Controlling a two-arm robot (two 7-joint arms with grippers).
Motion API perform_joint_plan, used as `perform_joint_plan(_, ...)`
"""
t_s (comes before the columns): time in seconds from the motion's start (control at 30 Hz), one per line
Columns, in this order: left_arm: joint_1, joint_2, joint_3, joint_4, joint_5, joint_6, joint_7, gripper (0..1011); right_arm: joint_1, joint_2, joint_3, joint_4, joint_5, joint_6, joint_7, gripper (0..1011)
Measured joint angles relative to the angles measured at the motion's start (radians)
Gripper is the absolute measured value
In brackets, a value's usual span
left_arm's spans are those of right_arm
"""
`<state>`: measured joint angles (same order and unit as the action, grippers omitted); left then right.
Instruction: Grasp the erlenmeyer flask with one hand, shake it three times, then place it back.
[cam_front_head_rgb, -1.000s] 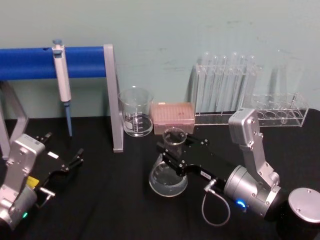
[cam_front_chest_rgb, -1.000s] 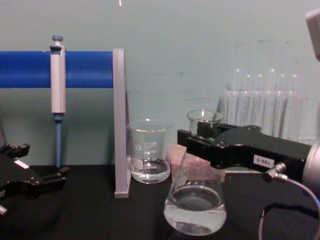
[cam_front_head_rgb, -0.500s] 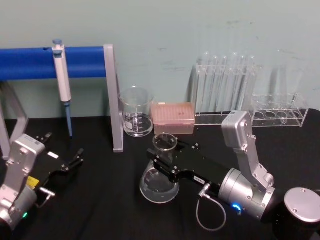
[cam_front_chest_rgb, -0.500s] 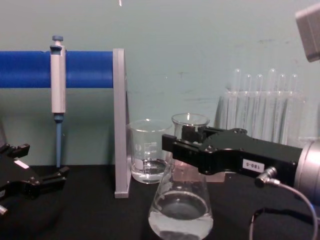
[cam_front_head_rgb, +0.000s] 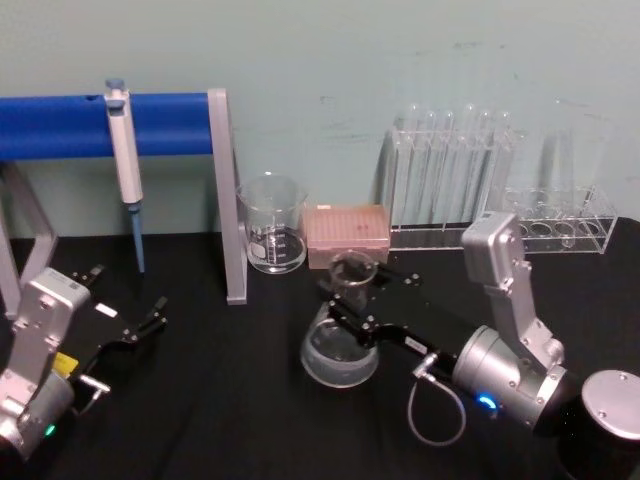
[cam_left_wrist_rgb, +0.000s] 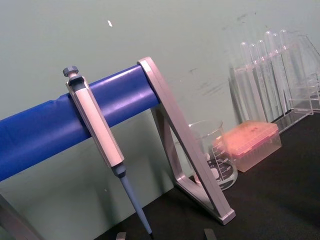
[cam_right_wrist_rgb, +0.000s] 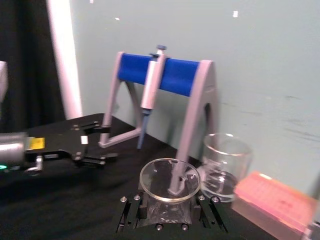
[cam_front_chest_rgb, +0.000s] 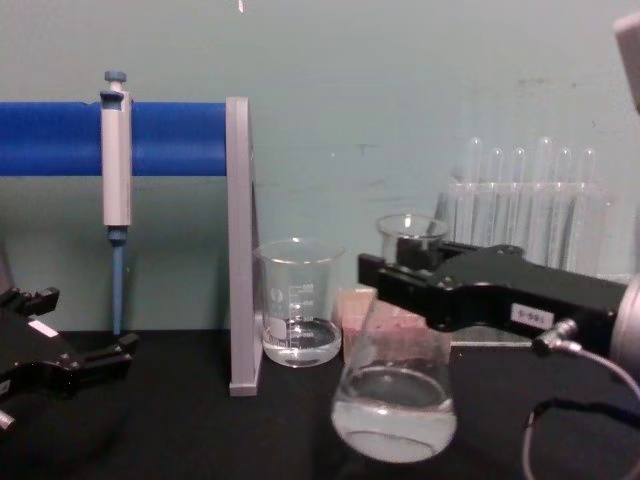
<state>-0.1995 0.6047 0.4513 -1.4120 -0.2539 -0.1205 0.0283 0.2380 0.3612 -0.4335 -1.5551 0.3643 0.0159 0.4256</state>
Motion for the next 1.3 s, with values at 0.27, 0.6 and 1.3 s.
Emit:
perform_joint_plan(0.27,0.000,0.000,0.000,0.000,0.000,0.000,0.000,1001,-0.015,0.008,0.047,-0.002,-0.015,-0.003,-0.051,456)
perform_joint_plan(0.6,0.000,0.000,0.000,0.000,0.000,0.000,0.000,1001,-0.045,0.015,0.113,-0.020,-0.041,-0.003,-0.105,457)
perform_joint_plan(1.3,0.000,0.000,0.000,0.000,0.000,0.000,0.000,1001,-0.093,0.001,0.198,-0.050,-0.084,0.010,-0.140,457)
